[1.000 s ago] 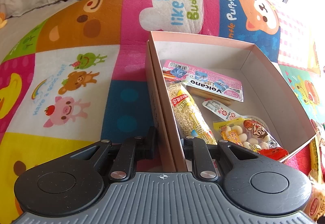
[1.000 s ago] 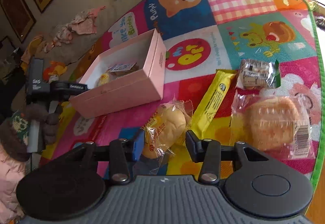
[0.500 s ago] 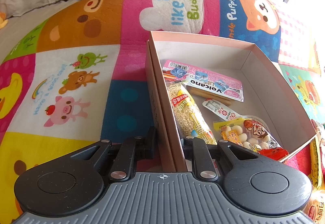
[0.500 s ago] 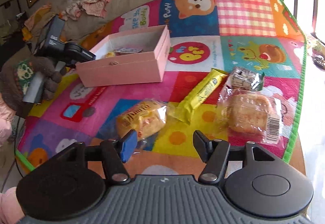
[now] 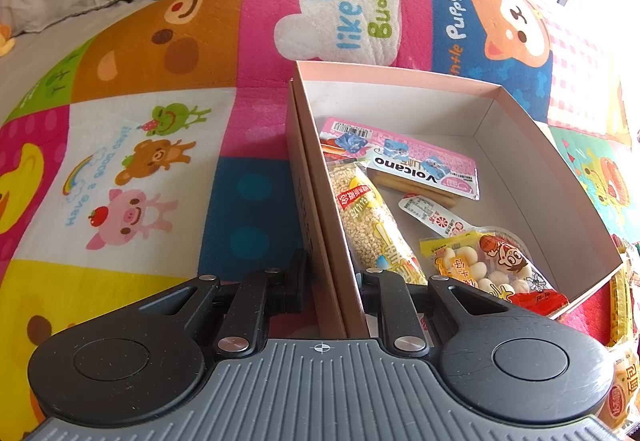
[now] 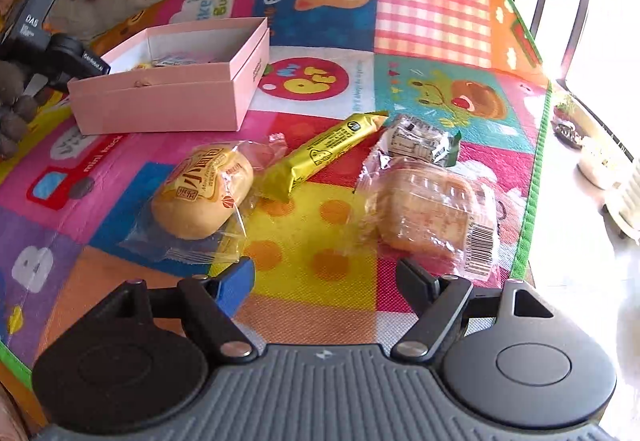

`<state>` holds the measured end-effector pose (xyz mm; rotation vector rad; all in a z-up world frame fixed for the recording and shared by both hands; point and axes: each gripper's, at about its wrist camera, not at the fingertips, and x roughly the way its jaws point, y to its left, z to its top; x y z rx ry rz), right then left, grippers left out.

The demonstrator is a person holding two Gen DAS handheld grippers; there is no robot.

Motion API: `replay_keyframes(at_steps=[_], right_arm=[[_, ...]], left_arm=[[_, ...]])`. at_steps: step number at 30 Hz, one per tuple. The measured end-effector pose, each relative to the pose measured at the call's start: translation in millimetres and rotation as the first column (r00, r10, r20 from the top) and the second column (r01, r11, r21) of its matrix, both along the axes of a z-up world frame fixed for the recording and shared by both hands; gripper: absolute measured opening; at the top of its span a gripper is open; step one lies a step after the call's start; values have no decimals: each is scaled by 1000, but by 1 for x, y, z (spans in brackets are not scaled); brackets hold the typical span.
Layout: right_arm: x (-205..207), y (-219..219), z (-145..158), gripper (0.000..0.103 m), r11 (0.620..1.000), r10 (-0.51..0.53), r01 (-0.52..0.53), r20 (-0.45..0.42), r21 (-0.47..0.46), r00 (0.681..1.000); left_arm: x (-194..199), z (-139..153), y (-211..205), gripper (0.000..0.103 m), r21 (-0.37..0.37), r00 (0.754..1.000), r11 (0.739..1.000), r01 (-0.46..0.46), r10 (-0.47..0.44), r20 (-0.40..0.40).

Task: Organize objects
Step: 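Move the right gripper back over the mat to the round yellow bun package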

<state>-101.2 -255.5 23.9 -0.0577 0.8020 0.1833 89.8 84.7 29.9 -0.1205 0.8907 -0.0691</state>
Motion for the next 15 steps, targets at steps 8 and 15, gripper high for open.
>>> replay_keyframes(at_steps=[8,15], right_arm=[[-6,13,-4,89,993,80,-76,-40,92,996],[-6,42,12,92,991,112,-114,20,77,993]], left_arm=[[0,0,0,19,1,1000,1000,0,0,0],[-1,0,0,19,-2,1000,1000,0,0,0]])
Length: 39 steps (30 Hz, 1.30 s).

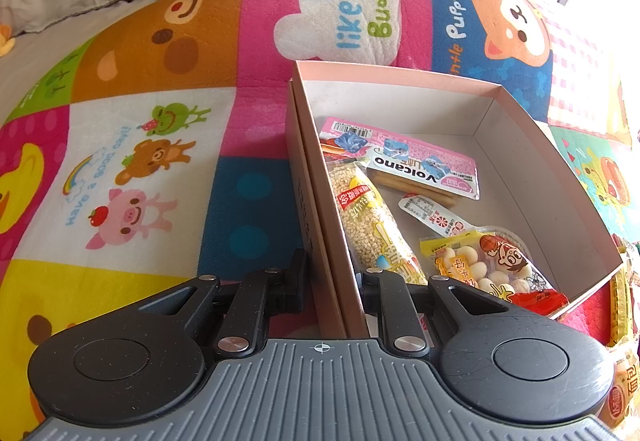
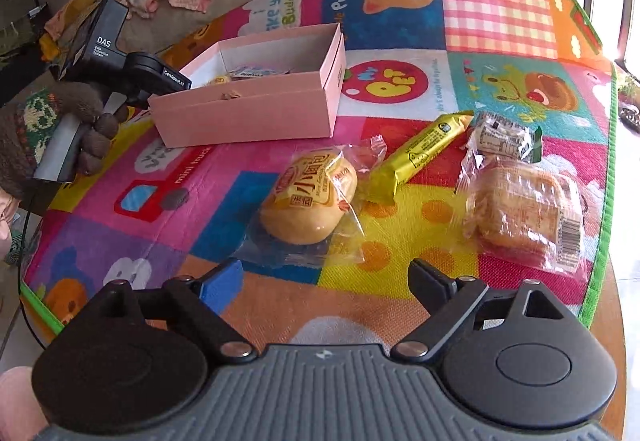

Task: Organize objects
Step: 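Move the right gripper back over the mat to the round yellow bun package, then grasp the round yellow bun package with the right gripper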

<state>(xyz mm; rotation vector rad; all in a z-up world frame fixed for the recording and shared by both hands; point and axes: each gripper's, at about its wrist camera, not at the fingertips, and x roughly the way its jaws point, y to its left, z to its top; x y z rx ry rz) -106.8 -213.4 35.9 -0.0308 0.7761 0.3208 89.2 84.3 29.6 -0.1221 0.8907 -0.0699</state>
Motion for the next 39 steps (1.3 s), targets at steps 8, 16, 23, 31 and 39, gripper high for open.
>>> replay_keyframes(at_steps=[8,16,23,31,39], right_arm=[[40,33,-10,95,999,-42,42,-14,-32,999],[45,48,-14,75,997,-7,6,-9,-72,1000],[33,49,-11,64,999,15,-16,-21,-33,1000],[-1,44,-5,63,995,89,-84,-86,56,992],[-4,4,39,62,993,42,-45,32,107,999]], left_arm=[[-1,-1,1,19,-4,1000,1000,1,-1,0],[-1,-1,1,19,-4,1000,1000,1,-1,0],[-1,-1,1,19,-4,1000,1000,2,-2,-1],[0,-1,2,19,-10,1000,1000,-2,2,-3],[1,0,0,19,-3,1000,1000,-7,7,-2]])
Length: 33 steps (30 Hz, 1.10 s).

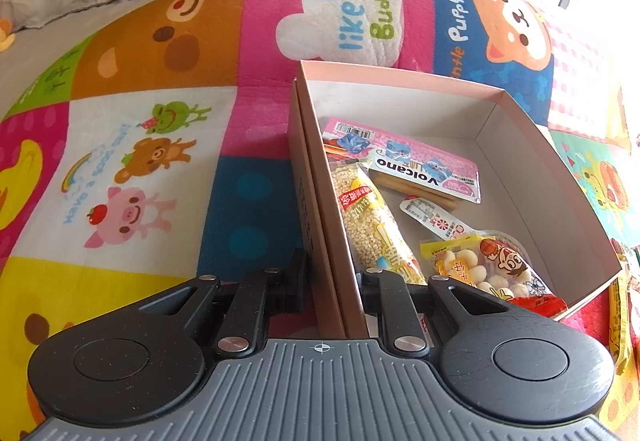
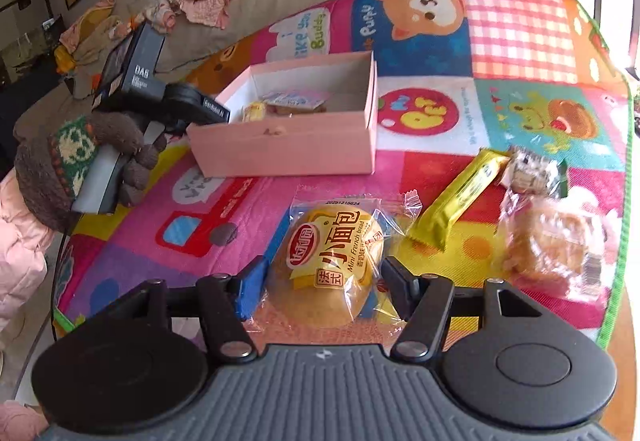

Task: Organize objects
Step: 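Grasp the round yellow bun package with the right gripper, then carry the yellow bun into the pink box and release it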

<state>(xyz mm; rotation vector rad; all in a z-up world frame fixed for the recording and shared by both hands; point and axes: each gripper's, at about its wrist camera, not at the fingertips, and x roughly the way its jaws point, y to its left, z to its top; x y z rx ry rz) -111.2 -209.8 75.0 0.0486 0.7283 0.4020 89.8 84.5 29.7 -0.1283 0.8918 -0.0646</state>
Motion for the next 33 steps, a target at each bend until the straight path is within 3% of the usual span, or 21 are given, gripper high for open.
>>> replay_keyframes(at_steps=[5,10,17,19,21,24,28,33], right_arm=[[30,-10,47,62,998,-4,-1,77,58,997],[83,16,73,62,999,14,-17,132,27,991],[182,74,77,63,999,49,-46,140,-22,989],[208,86,69,73,999,24,-18,125,-51,992],[221,83,60,74,999,-15,19,93,-48,996],[210,60,51,74,999,-47,48,62,-15,997],[164,16,40,80,994,-99,103,90,-41,991],[106,-51,24,82,959,-243,259,139,-113,960]], left_arm=[[-1,-1,0,19,-6,1000,1000,-2,2,8],[-1,-1,1,19,-7,1000,1000,2,-2,11],[-1,-2,4,20,-23,1000,1000,11,-10,12],[-1,-2,5,20,-26,1000,1000,11,-10,12],[-1,-2,6,20,-28,1000,1000,13,-13,13],[-2,-2,5,20,-25,1000,1000,16,-16,20],[-2,-2,5,20,-26,1000,1000,14,-14,23],[-2,-2,4,19,-23,1000,1000,10,-10,20]])
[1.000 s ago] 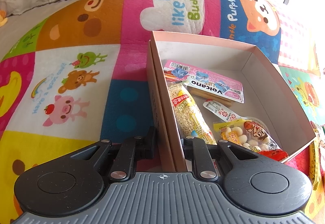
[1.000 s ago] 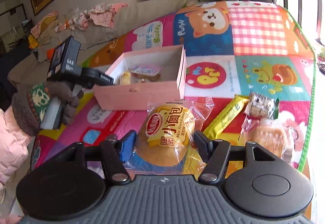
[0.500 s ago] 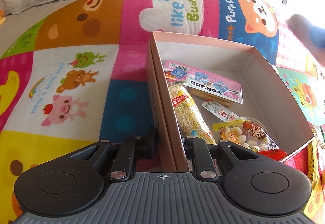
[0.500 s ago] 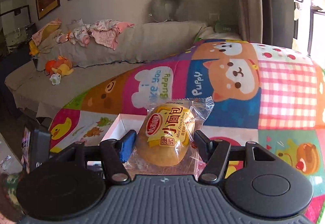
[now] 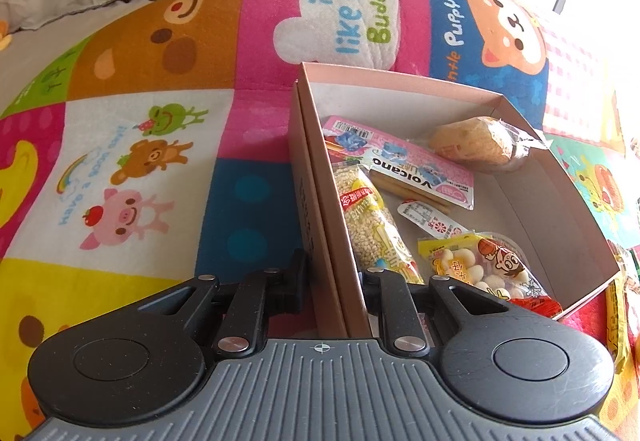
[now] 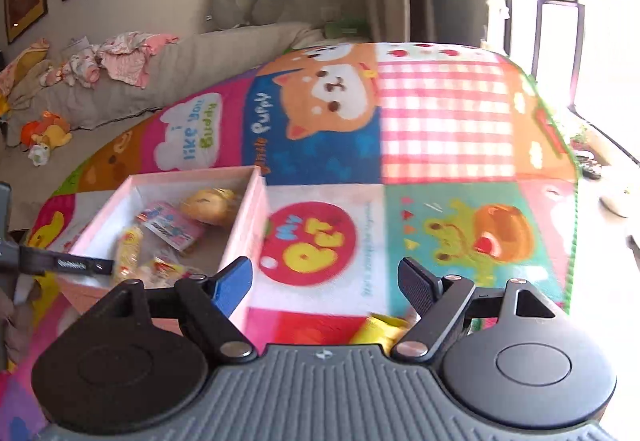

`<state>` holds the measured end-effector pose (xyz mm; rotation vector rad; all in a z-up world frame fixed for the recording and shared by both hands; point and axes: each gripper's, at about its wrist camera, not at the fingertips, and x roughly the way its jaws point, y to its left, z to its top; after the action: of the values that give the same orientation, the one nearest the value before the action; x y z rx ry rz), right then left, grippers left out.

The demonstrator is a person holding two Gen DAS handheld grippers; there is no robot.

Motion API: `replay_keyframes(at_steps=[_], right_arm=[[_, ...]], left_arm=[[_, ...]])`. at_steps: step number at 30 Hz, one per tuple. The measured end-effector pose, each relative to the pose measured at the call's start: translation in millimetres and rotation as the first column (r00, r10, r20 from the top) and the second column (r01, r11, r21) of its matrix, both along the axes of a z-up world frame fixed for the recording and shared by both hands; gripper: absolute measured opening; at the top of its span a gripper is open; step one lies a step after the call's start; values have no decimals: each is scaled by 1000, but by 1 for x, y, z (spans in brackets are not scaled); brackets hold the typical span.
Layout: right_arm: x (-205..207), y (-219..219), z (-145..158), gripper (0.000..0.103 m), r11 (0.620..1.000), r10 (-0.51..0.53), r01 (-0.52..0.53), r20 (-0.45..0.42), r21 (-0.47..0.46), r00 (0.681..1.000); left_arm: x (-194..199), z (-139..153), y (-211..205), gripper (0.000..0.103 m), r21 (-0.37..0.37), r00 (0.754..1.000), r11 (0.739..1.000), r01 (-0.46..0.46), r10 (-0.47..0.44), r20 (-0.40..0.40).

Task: Organize objects
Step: 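Carry the yellow bun into the pink box and release it, then reach the right gripper to the large wrapped pastry and grasp it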

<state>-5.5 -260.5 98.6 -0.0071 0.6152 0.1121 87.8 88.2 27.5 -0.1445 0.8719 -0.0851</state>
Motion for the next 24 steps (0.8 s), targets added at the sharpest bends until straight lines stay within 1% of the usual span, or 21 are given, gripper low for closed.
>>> replay_keyframes(at_steps=[2,4,7,8,11,12,14,17,18,20,22,24], right_arm=[[-15,-27,-8,82,997,-72,72,-10,3,997],[-27,-51,-18,84,992,-119,121,-44,37,992],[-39,-72,-38,84,984,-157,165,-104,71,982],[-43,-76,-46,84,980,-159,172,-132,96,978],[-52,-74,-62,84,971,-110,144,-179,192,978],[-55,-70,-65,84,970,-99,135,-179,202,979],[-64,-55,-66,85,973,-41,77,-170,215,985],[-71,-38,-61,85,966,74,-30,-161,257,984],[-74,-33,-58,85,967,93,-54,-148,251,985],[-78,-26,-49,85,975,108,-84,-109,204,988],[-81,-20,-42,90,986,116,-108,-60,124,991],[-79,-17,-41,92,992,115,-113,-45,61,992]], left_arm=[[0,0,-1,19,4,1000,1000,-2,2,-1],[1,0,-1,19,8,1000,1000,-4,4,-1],[1,0,-2,18,15,1000,1000,-7,7,-3],[1,0,-3,18,17,1000,1000,-8,8,-4],[0,0,-4,18,32,1000,999,-5,5,-5],[0,1,-5,18,39,1000,999,-3,3,-4],[0,1,-6,18,47,1000,999,1,-1,-4],[1,1,-6,18,46,1000,999,1,-1,-8],[0,1,-7,18,44,1000,999,0,0,-9],[0,1,-7,19,42,1000,999,-1,1,-9],[1,1,-7,20,42,1000,999,0,0,-9],[1,1,-7,20,43,1000,999,1,0,-9]])
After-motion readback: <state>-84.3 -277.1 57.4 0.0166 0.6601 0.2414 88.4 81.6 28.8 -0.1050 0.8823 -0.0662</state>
